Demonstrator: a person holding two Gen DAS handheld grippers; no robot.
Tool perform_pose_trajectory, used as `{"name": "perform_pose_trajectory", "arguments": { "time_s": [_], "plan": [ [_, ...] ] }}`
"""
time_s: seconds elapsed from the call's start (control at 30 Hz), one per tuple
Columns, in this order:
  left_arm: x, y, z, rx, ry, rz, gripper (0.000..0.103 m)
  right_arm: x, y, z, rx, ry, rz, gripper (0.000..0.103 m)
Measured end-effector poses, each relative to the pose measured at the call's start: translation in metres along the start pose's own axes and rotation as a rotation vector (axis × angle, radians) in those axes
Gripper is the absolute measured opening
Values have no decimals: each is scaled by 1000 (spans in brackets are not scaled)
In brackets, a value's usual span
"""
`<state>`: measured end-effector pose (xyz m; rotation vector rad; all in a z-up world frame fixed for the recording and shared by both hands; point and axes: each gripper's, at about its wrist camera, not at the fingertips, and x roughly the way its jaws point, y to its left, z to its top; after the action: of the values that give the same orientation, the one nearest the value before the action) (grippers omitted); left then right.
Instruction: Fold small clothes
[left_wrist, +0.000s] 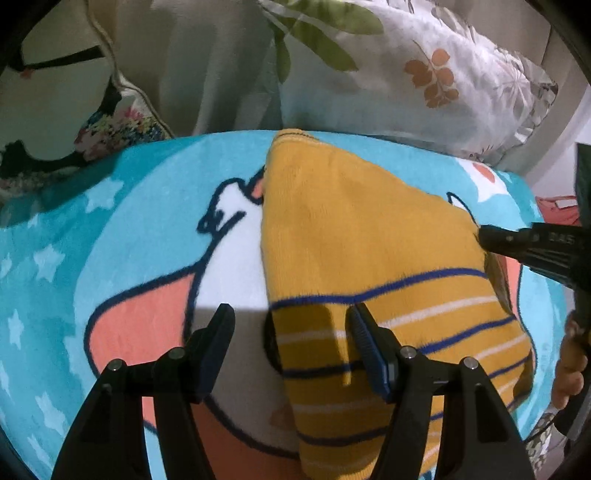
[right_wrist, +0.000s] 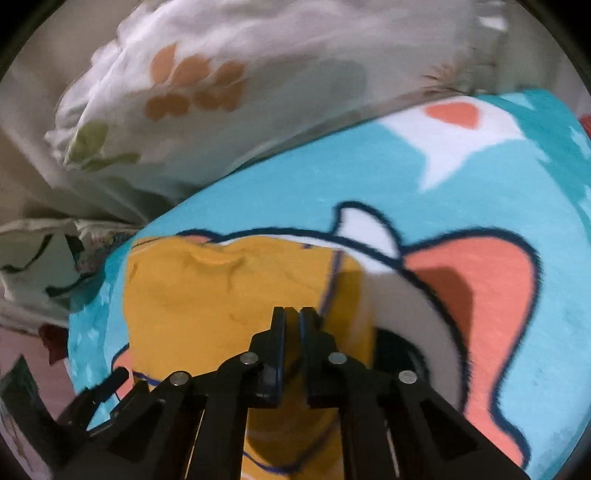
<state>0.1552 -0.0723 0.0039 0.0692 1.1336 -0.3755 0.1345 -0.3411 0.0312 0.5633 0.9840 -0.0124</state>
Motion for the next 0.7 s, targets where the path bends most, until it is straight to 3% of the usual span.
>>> {"name": "perform_pose_trajectory", "arguments": {
  "time_s": [0.2,0.27,0.33,0.4,0.5,0.57,0.6,0.7],
  "plan": [
    [-11,-8,-12,26,-43,4,64,-42,30,-34,-118,-66,92,15],
    [-7,-11,-16,39,-35,12,64,-36,38,-50,-124,-34,118,17],
    [-8,-9,-22,38,-27,7,64,-19,38,-64,-145,17,87,18],
    [-13,-5,-31,46,-19,-11,64,-11,23,-73,-117,40,78,11],
    [-22,1,-47,50,-3,-8,64,-20,-2,-72,-16,16,113,10],
    [-29,3,-54,42,-7,-12,64,-26,-3,-71,-28,-2,54,14],
    [-31,4,-57,43,-7,-10,64,-32,-2,-71,-33,-12,36,21],
    [-30,4,-64,44,15,-15,64,-49,2,-79,-43,-32,75,24]
  ]
}}
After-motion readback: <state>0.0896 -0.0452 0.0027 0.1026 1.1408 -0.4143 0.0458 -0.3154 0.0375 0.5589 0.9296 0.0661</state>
